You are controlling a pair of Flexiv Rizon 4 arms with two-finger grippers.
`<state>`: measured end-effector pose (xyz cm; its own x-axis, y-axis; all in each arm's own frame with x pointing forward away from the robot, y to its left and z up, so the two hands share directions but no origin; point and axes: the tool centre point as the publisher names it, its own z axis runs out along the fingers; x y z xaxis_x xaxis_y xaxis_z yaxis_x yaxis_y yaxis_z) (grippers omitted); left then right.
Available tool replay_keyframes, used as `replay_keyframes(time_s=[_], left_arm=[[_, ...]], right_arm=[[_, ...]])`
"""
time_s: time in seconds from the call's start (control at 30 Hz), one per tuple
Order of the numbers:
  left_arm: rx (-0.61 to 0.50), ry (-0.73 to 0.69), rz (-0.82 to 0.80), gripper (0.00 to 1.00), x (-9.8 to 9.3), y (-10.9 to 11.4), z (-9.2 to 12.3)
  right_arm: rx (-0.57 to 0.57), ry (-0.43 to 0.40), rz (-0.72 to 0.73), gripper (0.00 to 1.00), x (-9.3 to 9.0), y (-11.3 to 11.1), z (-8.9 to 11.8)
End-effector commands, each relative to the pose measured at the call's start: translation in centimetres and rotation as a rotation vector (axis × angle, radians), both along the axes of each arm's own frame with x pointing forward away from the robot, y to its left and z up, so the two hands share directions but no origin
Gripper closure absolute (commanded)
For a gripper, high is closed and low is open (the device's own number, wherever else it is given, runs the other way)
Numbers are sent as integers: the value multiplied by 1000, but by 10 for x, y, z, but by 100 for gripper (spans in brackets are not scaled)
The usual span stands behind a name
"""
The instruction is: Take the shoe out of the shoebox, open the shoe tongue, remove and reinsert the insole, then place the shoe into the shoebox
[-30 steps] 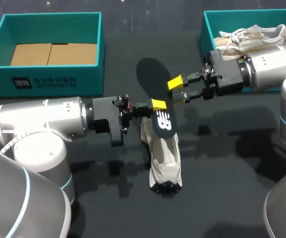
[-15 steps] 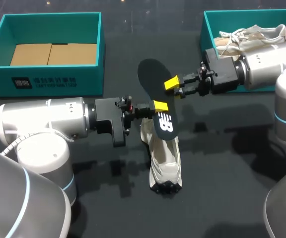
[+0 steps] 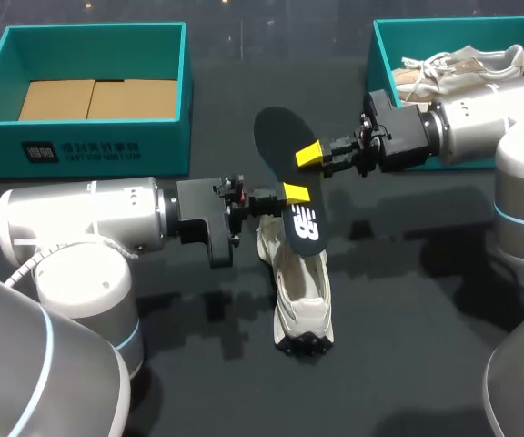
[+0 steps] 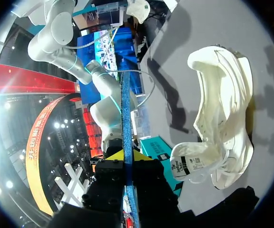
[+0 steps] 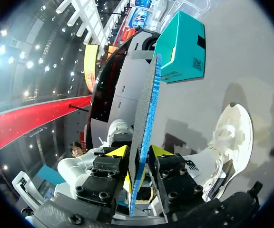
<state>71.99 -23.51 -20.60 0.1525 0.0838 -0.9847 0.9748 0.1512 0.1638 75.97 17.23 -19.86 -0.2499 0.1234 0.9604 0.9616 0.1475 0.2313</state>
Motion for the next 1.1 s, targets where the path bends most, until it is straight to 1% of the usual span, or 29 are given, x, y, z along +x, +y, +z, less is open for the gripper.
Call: replay_keyframes(time_s=[0.03, 0.1, 0.17, 0.23, 0.53, 0.57, 0.6, 0.63, 0.77, 0.87, 1.0, 1.03, 1.1], left_arm=[[3, -2, 4, 100, 3, -7, -1], [4, -3, 4, 100, 3, -8, -2], [6, -4, 5, 100, 4, -9, -3], [6, -5, 6, 100, 5, -9, -3], [13, -8, 12, 100, 5, -9, -5], [14, -8, 13, 67, 5, -8, -4], [14, -6, 17, 26, 5, -5, -3], [15, -2, 21, 0, 5, -1, -2], [23, 16, 37, 0, 6, 19, 4], [30, 42, 49, 0, 8, 40, 10], [59, 32, 63, 0, 14, 71, 23], [61, 33, 64, 0, 15, 75, 25], [66, 73, 60, 0, 17, 88, 34]], right_arm=[[0, 4, 2, 83, 1, 2, -1], [1, 6, 1, 87, 2, 2, -1], [3, 7, 1, 95, 2, 3, -1], [4, 7, 1, 100, 3, 3, -1], [14, 11, 6, 100, 5, 3, -2], [15, 11, 8, 100, 5, 3, -2], [17, 13, 9, 100, 5, 2, -3], [19, 15, 10, 100, 5, 2, -4], [28, 18, -4, 100, 1, -5, -6], [31, 20, -15, 100, -4, -10, -7], [36, 28, -24, 100, -9, -13, -9], [36, 29, -24, 100, -10, -14, -10], [44, 33, -24, 100, -12, -14, -11]])
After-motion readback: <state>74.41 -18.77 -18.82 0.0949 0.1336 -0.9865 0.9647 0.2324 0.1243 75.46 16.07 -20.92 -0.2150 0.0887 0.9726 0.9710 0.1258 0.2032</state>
